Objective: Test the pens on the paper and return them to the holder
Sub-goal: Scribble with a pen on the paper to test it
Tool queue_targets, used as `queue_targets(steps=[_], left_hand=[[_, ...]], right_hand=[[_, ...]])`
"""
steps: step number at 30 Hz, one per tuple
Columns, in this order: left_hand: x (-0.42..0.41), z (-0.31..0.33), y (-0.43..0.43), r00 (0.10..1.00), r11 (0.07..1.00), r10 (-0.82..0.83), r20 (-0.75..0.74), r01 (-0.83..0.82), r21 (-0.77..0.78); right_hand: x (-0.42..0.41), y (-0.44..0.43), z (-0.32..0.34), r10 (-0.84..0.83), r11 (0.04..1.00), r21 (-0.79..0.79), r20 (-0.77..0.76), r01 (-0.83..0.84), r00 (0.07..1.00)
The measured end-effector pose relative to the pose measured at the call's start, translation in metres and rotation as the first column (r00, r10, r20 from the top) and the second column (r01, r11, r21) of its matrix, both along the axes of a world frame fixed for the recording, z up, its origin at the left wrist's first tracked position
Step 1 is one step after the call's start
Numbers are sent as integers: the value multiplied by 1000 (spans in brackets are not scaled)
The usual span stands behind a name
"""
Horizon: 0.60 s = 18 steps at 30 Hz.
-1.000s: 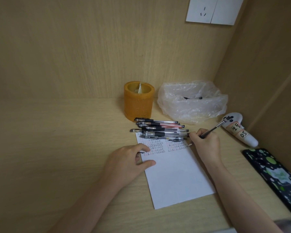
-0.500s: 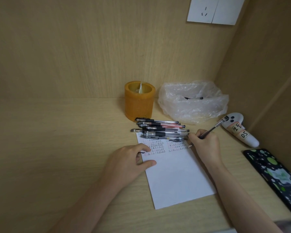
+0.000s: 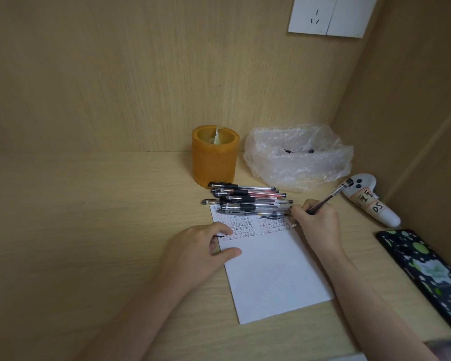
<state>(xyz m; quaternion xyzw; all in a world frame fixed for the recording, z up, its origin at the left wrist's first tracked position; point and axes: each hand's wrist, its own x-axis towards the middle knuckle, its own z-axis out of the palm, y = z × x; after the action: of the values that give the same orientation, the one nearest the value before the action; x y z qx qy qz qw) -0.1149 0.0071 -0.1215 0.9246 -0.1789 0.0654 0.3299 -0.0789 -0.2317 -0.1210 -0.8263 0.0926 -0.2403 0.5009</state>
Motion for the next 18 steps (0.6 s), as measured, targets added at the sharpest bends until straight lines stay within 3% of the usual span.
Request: queue_targets(steps=[14,16,18], left_hand=[[-2,4,-1,1000,1000,-6,-13,7,28],[-3,6,-1,1000,1000,-6,-8,6,-9],[-3,8,-2,1000,993,-13,-15,12,-120]], right_hand=[[0,-1,-1,-42,999,1,-7,42,999],[-1,0,4,-26,994,109,24,23,999],[-3,1,12,57,937,339,96,-87,994]])
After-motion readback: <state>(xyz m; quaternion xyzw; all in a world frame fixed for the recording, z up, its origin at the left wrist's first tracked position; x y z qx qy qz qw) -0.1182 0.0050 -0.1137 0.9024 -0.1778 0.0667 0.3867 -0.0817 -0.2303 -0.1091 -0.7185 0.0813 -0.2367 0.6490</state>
